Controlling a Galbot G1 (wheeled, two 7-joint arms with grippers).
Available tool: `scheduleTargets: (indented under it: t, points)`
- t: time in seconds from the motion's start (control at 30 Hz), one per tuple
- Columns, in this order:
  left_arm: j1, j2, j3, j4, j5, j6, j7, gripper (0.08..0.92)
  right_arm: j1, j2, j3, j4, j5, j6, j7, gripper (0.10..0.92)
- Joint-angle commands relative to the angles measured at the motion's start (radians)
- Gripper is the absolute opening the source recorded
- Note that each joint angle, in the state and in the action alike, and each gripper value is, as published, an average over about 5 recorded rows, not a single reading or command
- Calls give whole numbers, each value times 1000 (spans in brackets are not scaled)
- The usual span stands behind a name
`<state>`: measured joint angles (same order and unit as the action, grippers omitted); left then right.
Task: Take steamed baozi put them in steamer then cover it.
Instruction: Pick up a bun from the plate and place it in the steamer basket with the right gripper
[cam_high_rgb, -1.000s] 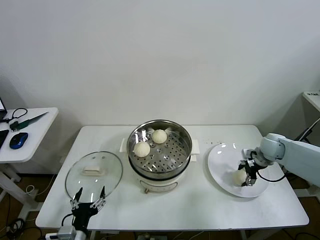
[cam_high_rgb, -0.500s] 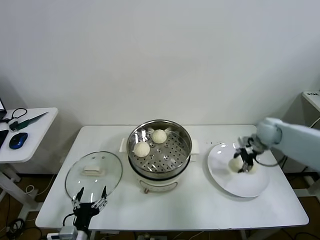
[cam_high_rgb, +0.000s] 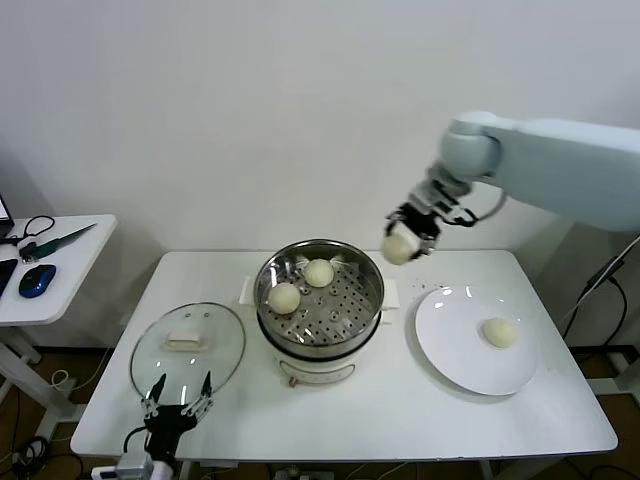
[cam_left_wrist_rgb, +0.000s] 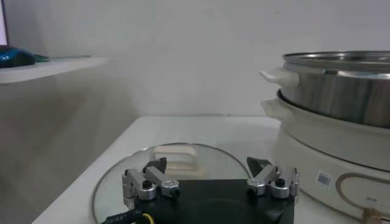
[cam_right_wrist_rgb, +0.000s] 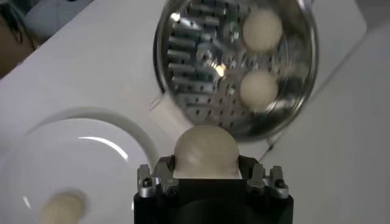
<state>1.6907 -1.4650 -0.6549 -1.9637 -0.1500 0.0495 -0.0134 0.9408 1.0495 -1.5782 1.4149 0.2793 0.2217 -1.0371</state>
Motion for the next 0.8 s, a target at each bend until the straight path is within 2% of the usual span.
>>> scheduleTargets:
  t: [0.03,0.3,0.8]
  points:
    - [1,2,-4,1,-8,-1,0,823,-88,239,61,121,-238,177,86,679]
    - [4,2,-13,-1,-13,-1,-2,823,-277,265,68,62,-376,179,159,679]
    - [13,5,-22,3,-18,-3,-3,823,-351,251,54,17,-413,175,150,679]
